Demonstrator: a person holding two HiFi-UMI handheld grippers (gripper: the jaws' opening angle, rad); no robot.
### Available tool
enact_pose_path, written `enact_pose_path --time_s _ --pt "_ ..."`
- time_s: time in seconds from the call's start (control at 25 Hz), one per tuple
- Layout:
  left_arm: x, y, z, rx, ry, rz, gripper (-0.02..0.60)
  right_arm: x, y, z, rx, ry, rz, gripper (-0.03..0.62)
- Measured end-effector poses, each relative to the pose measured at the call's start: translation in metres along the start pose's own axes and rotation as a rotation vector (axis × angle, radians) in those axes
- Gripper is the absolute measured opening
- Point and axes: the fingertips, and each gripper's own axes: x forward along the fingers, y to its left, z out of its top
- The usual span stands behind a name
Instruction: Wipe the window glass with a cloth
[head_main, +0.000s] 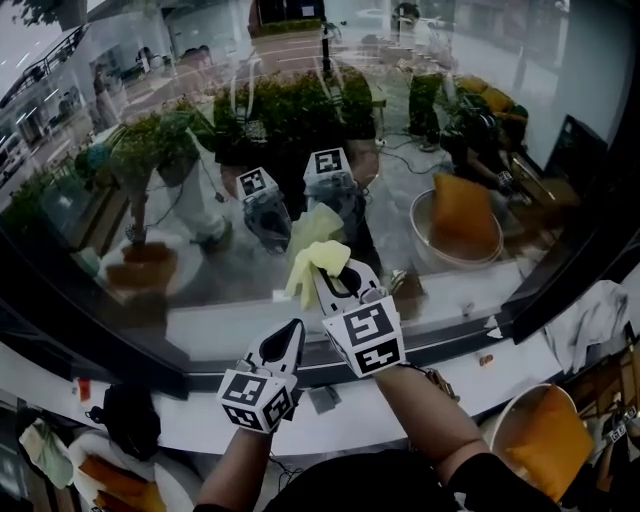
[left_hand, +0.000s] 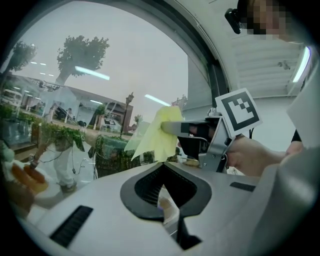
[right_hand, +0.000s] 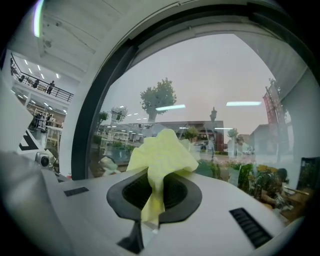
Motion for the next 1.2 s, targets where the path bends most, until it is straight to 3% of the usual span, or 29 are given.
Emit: enact_pose_path --time_s 0.52,1.2 --pt "0.006 0.001 -0.004 0.003 0.008 -0.009 0.008 -0.002 -0.003 0.002 0.019 -0.009 0.031 0.043" --pt "-0.004 -0.001 0.004 0.020 0.017 -0.055 0.008 -0.008 -0.001 0.008 0.028 -0.002 0.007 0.043"
